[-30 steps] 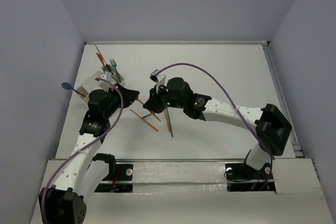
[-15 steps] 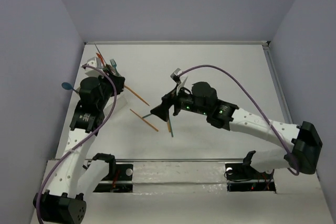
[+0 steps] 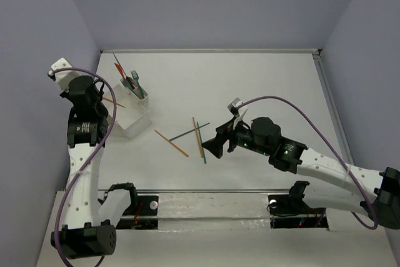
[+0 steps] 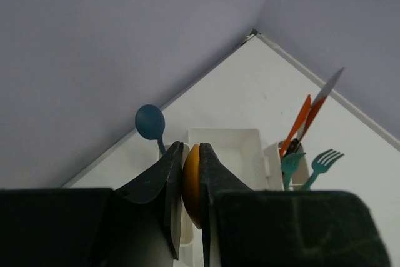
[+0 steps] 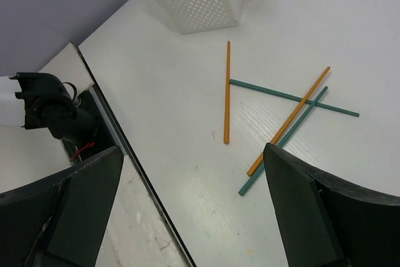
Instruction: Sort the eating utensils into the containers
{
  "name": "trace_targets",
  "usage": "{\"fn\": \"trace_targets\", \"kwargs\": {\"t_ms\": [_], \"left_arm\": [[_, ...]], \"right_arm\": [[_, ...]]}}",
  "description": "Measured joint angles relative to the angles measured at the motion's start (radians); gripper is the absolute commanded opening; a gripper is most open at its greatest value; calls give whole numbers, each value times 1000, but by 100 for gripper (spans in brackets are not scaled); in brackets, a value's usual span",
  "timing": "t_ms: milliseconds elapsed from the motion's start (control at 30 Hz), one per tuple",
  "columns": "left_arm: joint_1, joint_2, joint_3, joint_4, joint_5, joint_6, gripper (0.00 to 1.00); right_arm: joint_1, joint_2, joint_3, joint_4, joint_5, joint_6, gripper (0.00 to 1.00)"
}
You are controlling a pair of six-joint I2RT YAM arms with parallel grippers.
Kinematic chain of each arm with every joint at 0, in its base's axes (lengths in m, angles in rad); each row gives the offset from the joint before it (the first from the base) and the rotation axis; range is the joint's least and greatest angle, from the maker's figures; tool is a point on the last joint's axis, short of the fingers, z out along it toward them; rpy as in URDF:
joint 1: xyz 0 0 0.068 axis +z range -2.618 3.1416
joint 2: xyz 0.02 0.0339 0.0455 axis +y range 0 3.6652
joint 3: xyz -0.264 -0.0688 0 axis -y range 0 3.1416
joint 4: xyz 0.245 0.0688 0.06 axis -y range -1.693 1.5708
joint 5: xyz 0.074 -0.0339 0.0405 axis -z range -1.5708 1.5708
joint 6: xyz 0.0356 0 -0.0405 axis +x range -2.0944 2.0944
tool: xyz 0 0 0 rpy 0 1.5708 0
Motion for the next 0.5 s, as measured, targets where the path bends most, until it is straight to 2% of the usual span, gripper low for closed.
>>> {"fn": "trace_targets", "kwargs": {"t_ms": [233,500], "left_arm": [[33,169,29,47,-160,74,0],[33,228,14,219,-278,203,0]], "right_arm": [[0,-43,-56,1,14,0,100],[0,-99,-84,2,21,-1,100]]}}
